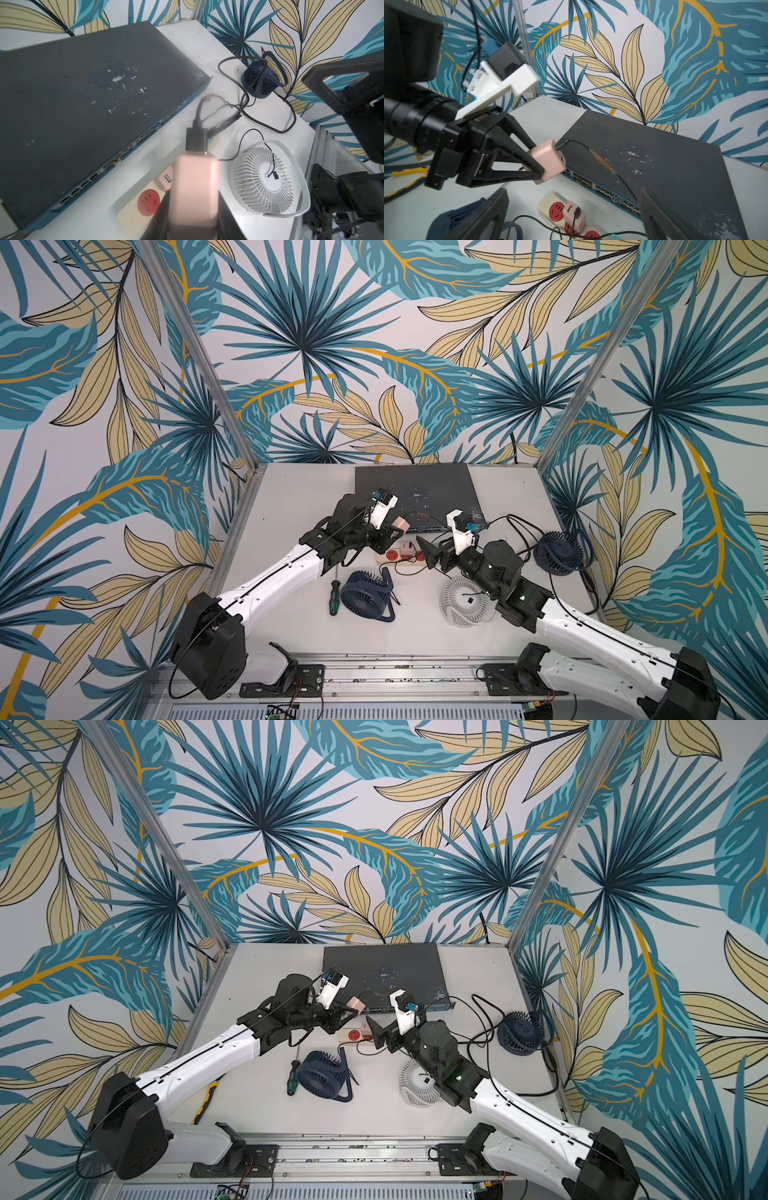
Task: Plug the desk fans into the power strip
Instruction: Pick up the plug from the center of the board.
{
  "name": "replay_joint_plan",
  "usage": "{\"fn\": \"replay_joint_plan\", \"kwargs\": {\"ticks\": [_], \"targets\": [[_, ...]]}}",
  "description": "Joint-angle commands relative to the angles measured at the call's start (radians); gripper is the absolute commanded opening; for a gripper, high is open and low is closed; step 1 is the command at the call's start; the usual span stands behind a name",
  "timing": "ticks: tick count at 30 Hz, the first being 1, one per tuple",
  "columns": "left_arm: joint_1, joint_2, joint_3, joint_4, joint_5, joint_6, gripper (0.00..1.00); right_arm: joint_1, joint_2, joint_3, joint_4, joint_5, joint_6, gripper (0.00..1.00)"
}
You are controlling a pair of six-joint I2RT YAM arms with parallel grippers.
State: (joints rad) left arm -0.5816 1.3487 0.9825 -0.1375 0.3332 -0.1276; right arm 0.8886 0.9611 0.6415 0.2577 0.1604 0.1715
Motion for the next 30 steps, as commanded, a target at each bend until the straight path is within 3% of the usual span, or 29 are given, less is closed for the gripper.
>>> {"fn": "replay_joint_plan", "kwargs": {"ticks": [1,4,7,17,30], "targets": [[-0.018,-0.065,-0.056,0.172,-0.111,0.139,0.01,-0.064,-0.001,0.054,-0.172,-0.141,0.297,0.99],[-0.049,-0.11,-0.101,0.215,-0.13,0.231,0.01,-0.155,0.018,0.084,-0.217,-0.329,0.439,1.0],[-0.08,-0.135,-0.117,0.215,-0.144,0.287,0.02,-0.179,0.056,0.121,-0.244,-0.444,0.488,1.0],[-0.159,-0.154,-0.124,0.157,-0.158,0.365,0.04,-0.179,0.212,0.307,-0.405,-0.594,0.431,0.93],[-0.172,-0.169,-0.139,0.164,-0.125,0.362,0.04,-0.183,0.311,0.38,-0.433,-0.732,0.398,0.68]]}}
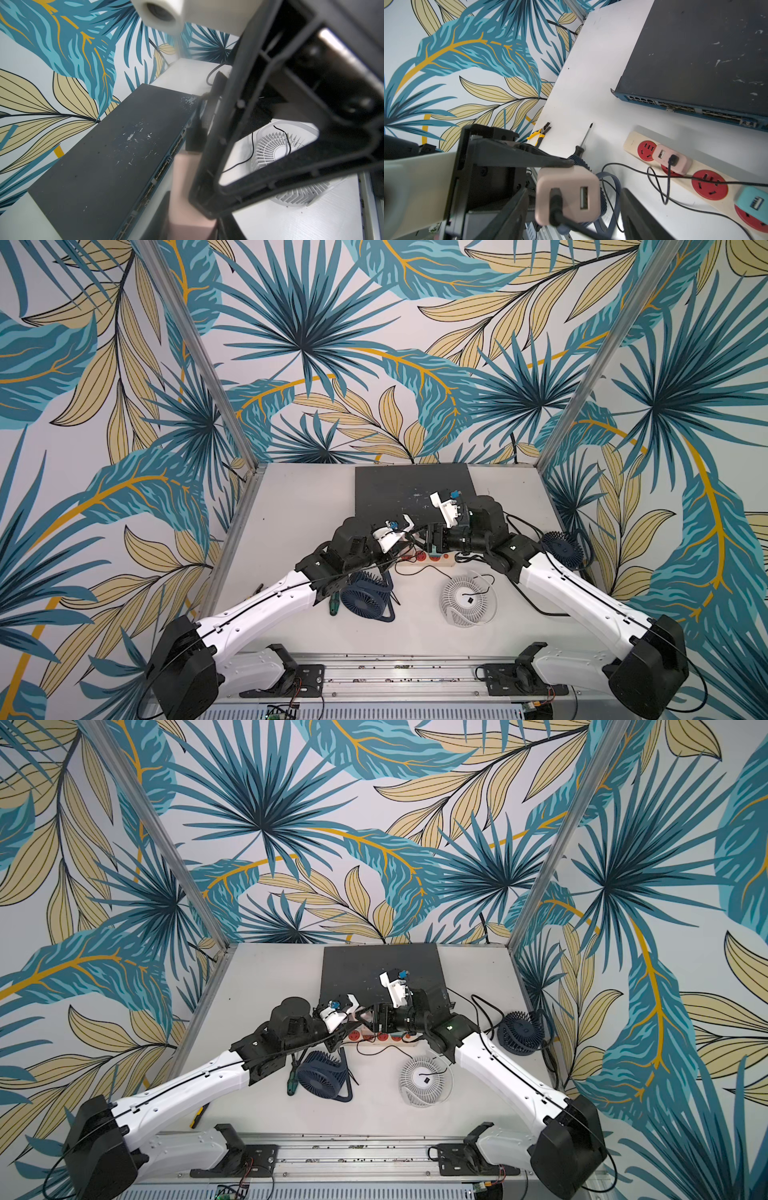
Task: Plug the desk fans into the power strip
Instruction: Pick up the plug from the center of the board.
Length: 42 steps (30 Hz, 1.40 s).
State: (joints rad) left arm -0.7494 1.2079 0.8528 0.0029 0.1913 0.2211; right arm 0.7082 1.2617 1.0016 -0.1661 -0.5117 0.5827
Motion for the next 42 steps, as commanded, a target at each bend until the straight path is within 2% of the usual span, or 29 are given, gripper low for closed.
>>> {"fn": "replay_joint_plan", "kwargs": {"ticks": [1,13,19,27,30,34,36,39,42], "targets": [[-0.004,-0.028,-0.009,0.022,0.019,0.015,0.04,-0.003,0.01,0.02,-0.01,-0.057,-0.015,0.68],[-0.004,-0.031,-0.021,0.024,0.041,0.01,0.04,-0.03,0.0,0.016,0.016,-0.086,0.007,0.66],[-0.005,-0.033,-0.021,0.028,0.053,0.01,0.04,-0.031,0.001,0.009,0.038,-0.12,0.011,0.56],[-0.005,-0.041,-0.029,0.028,0.05,-0.008,0.06,-0.035,0.021,-0.012,0.048,-0.124,-0.002,0.35],[-0.005,-0.051,-0.053,0.046,0.028,-0.036,0.14,-0.036,0.023,-0.017,0.035,-0.075,-0.024,0.27],[-0.005,-0.056,-0.067,0.051,-0.003,-0.087,0.44,-0.038,-0.006,-0.047,0.039,0.021,-0.044,0.18],[-0.003,-0.058,-0.06,0.032,-0.022,-0.109,0.53,-0.041,-0.034,-0.081,0.071,0.052,-0.038,0.15],[-0.002,-0.082,-0.065,0.015,-0.084,-0.17,0.79,-0.053,-0.079,-0.119,0.082,0.109,-0.04,0.13],[0.012,-0.11,-0.067,-0.018,-0.181,-0.268,0.96,-0.065,-0.123,-0.134,0.05,0.183,-0.056,0.13]]}}
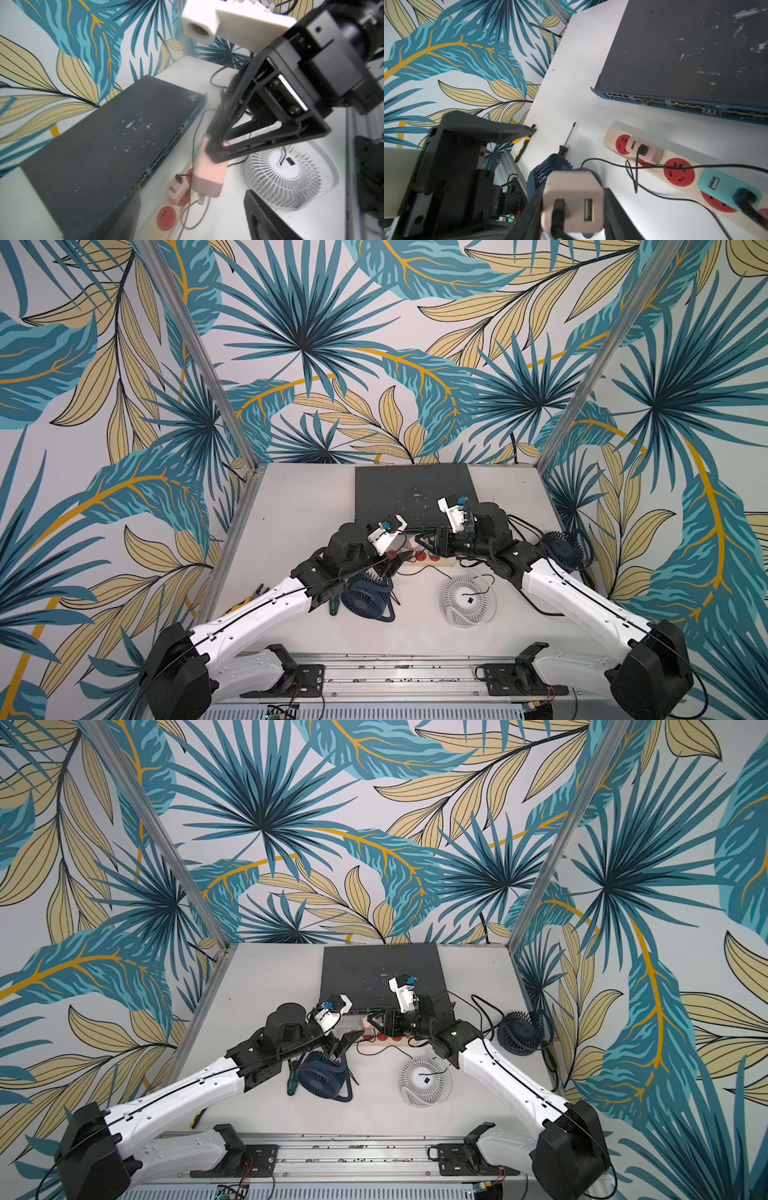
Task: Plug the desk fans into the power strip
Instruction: Pick up the plug from the center of the board.
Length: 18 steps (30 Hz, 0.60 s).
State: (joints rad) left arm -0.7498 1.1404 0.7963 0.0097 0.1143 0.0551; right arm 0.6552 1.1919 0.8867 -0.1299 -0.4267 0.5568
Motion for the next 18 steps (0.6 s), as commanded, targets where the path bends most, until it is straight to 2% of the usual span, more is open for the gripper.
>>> {"fn": "replay_joint_plan", "kwargs": {"ticks": [1,3,8,12,18], "targets": [[0.032,-0.045,-0.003,-0.056,-0.133,-0.147,0.99,-0.015,-0.071,-0.028,0.005,0.124,-0.034,0.12],[0.104,-0.032,0.023,-0.13,-0.123,-0.247,1.0,-0.02,-0.103,-0.05,0.003,0.179,-0.037,0.12],[0.307,0.086,0.078,-0.253,0.094,-0.463,1.0,-0.023,-0.125,-0.089,-0.004,0.307,-0.043,0.12],[0.364,0.196,0.121,-0.314,0.172,-0.524,1.0,-0.022,-0.112,-0.099,-0.003,0.355,-0.05,0.12],[0.4,0.33,0.184,-0.372,0.237,-0.554,1.0,-0.021,-0.081,-0.123,0.046,0.349,-0.038,0.13]]}}
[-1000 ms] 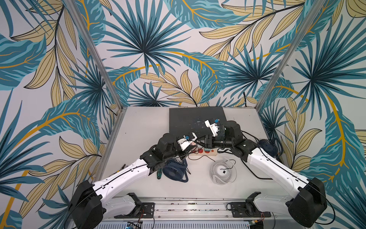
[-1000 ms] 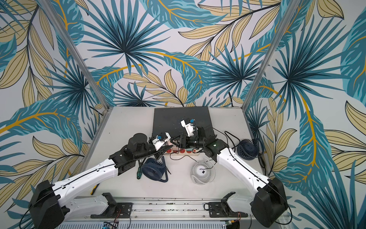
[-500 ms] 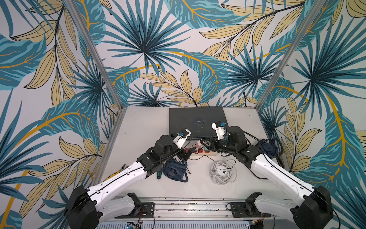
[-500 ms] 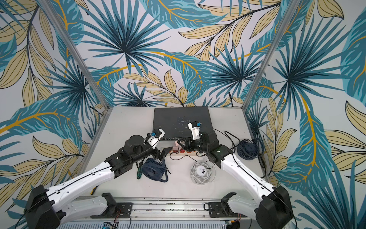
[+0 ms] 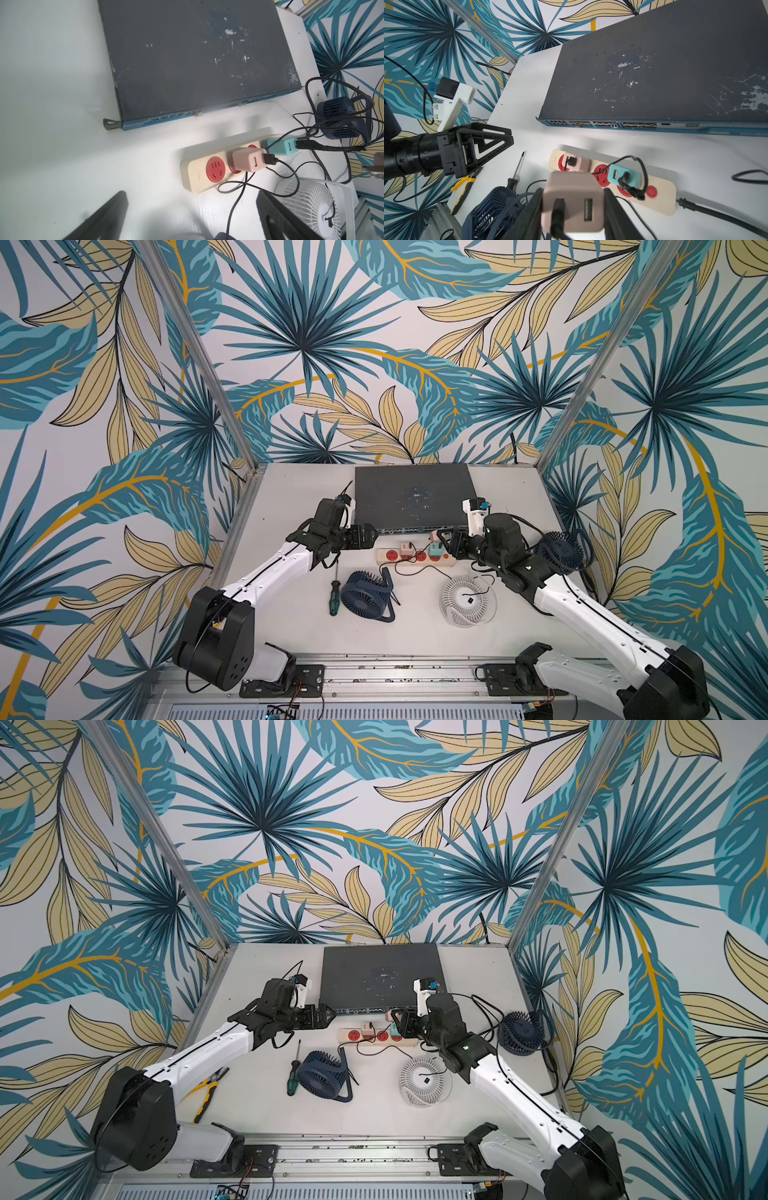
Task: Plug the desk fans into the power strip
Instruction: Pick up the plug from the center of the board, then move the socket to the center of the board.
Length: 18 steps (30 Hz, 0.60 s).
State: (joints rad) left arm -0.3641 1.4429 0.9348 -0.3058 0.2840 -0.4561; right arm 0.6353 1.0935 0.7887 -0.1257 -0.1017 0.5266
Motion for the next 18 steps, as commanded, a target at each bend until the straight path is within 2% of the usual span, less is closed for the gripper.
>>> {"fn": "replay_joint_plan", "kwargs": {"ticks": [1,5,12,18], "targets": [[0.015,0.043,0.052,-0.061,0.075,-0.043,1.0,-0.001,0.026,-0.025,0.044,0.021,-0.007,0.13],[0.018,0.101,0.062,-0.059,0.084,-0.035,1.0,-0.002,0.052,-0.02,0.057,0.02,-0.01,0.13],[0.018,0.225,0.105,-0.011,0.164,-0.036,1.0,-0.002,0.072,-0.013,0.068,0.013,-0.007,0.13],[0.003,0.271,0.114,0.001,0.217,-0.035,1.0,-0.002,0.072,-0.013,0.069,0.018,-0.002,0.14]]}}
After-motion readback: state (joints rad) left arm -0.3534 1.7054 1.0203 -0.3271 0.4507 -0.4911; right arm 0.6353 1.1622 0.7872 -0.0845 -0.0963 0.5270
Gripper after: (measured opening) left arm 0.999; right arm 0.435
